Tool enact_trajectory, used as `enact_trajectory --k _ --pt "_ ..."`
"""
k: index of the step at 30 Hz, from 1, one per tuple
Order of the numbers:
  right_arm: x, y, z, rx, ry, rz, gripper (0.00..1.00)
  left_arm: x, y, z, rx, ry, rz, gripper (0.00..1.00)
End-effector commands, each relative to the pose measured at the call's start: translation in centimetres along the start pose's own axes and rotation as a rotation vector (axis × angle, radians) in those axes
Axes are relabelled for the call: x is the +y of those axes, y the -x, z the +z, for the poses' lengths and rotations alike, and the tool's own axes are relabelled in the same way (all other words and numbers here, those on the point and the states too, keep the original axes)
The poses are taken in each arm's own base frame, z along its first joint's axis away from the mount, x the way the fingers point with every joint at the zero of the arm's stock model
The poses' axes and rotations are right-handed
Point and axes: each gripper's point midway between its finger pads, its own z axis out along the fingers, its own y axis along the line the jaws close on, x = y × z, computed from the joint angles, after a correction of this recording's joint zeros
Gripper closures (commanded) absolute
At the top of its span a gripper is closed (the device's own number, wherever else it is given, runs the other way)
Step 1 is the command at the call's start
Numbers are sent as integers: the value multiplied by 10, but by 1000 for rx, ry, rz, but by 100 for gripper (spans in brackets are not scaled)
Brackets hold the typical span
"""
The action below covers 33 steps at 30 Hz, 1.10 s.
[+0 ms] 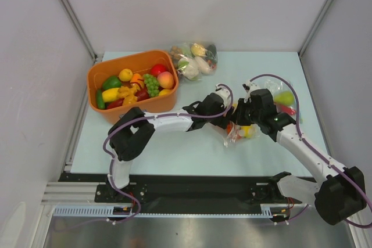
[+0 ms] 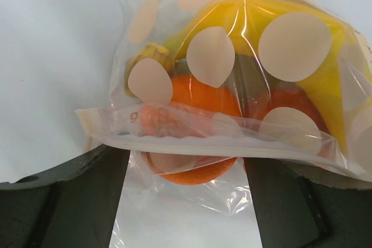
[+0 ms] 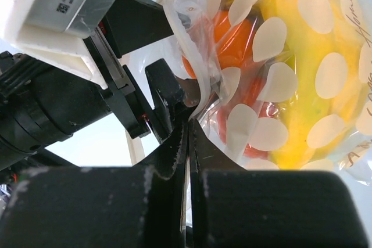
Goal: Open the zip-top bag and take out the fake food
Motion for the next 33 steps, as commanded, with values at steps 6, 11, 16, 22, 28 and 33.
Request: enact_trajectory --k 6,11,16,22,28,33 --pt "30 6 0 -13 135 -4 100 -10 24 15 -84 -35 35 41" --pt "21 10 -2 -28 103 1 100 -11 18 6 -73 -58 56 66" --pt "4 17 -3 -47 40 5 100 -12 0 -15 -36 -100 71 66" --pt "-7 31 -6 -81 4 6 100 -8 -17 -36 -5 -118 88 65" --pt "-10 32 -7 -82 -8 12 100 -13 7 -64 -64 -123 88 62" --pt "-11 30 -8 -79 -13 16 100 -42 23 -81 -104 -235 30 50"
